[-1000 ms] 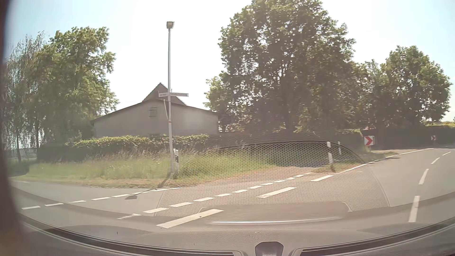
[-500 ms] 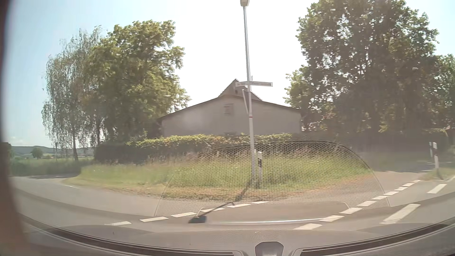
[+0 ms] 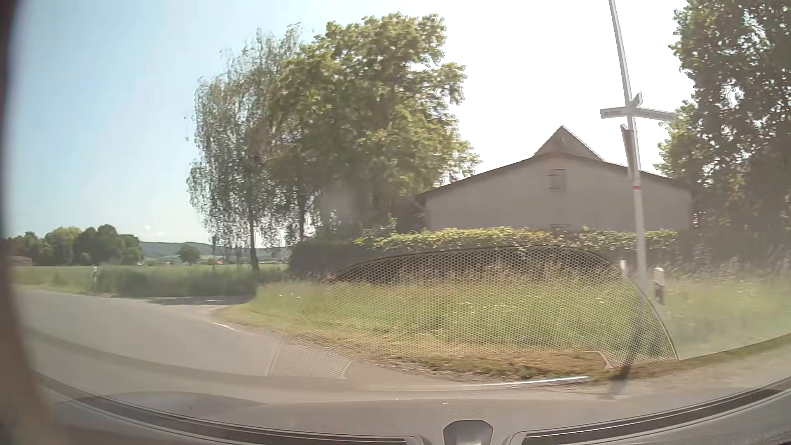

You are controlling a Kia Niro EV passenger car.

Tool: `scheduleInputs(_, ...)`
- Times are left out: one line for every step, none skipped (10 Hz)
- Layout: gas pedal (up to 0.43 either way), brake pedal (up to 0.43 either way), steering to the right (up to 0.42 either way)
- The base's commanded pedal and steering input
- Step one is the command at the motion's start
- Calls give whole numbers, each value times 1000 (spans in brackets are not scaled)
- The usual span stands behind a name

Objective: Follow the waypoints while adhering to traffic rules and regulations

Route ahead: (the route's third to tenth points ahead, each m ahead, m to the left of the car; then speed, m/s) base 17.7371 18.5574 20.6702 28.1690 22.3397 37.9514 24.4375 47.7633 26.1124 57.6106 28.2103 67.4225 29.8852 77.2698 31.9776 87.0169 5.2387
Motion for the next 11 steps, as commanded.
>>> scheduleInputs(280,6,-476)
scheduleInputs(280,6,-460)
scheduleInputs(311,6,-435)
scheduleInputs(311,6,-400)
scheduleInputs(311,6,-378)
scheduleInputs(311,6,-365)
scheduleInputs(311,6,-348)
scheduleInputs(331,6,-329)
scheduleInputs(331,6,-316)
scheduleInputs(331,6,-301)
scheduleInputs(331,6,-285)
